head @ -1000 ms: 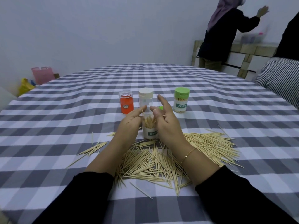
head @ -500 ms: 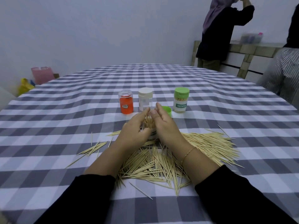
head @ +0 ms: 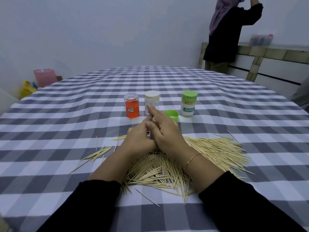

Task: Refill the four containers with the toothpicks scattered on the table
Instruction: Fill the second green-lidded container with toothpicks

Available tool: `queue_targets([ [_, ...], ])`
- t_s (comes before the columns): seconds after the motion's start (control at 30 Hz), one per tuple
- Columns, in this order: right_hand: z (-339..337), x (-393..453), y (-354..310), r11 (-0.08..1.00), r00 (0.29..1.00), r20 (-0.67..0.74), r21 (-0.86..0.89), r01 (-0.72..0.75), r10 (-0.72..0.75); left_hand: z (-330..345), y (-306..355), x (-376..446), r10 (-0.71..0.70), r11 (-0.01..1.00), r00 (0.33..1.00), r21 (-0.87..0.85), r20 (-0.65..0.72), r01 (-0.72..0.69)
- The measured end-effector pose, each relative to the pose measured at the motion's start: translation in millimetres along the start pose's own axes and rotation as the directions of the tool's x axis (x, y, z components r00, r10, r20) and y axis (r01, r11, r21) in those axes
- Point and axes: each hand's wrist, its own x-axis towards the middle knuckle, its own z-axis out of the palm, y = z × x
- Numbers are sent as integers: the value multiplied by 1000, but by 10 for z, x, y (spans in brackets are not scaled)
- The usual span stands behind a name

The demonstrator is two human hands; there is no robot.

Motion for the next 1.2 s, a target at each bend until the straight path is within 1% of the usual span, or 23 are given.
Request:
queue_targets([
  [0.1,10,12,3,999,997,-74,-29,-35,32,-8,-2,-12,-8,1000,1000,-3,-28,8],
  [0.17,5,21,14,993,995,-73,-94,-70,63,-7,-2,-14,-7,1000,999,-10,-31,7],
  [0.23,-26,21,18,979,996,-15,-179,-92,91,-3,6,-21,-7,1000,999,2,-38,7],
  [0.33,-68,16,30,964,986,121,-253,-80,113,2,16,-33,16,1000,999,15,-44,-15],
  [0.4,-110,29,38,972,978,174,-221,-73,113,13,34,-47,59,998,997,35,-58,-57],
  [0.43,-141,37,42,981,977,178,-172,-84,115,21,40,-49,83,996,994,44,-73,-80],
  [0.53,-302,53,24,986,977,146,36,-164,158,47,47,-43,137,988,984,86,-116,-127],
  [0.6,-441,43,-1,969,965,151,93,-228,213,62,45,-33,188,973,973,162,-131,-166],
  [0.67,-593,35,-3,946,938,174,66,-316,301,69,43,-29,226,946,966,264,-122,-188],
  [0.73,-749,23,46,913,893,202,-18,-408,403,63,40,-24,251,914,963,351,-101,-201],
  [0.83,-950,5,167,862,837,207,-101,-497,507,61,28,-8,274,881,960,416,-63,-224],
  [0.9,-996,0,233,844,822,197,-74,-531,534,62,22,-3,275,879,960,418,-57,-227],
  [0.97,-963,13,269,839,822,195,-5,-544,535,65,15,-1,281,880,958,415,-62,-232],
  [1.03,-910,25,287,837,827,177,25,-546,534,69,22,-5,281,884,957,407,-68,-230],
  [1.1,-881,27,303,846,835,149,-14,-533,529,73,26,-4,269,896,960,386,-74,-221],
  [1.13,-876,26,308,850,840,133,-66,-523,527,77,26,-4,267,903,960,370,-80,-220],
  [1.2,-880,7,334,840,848,102,-241,-487,520,85,16,0,264,917,960,334,-95,-219],
])
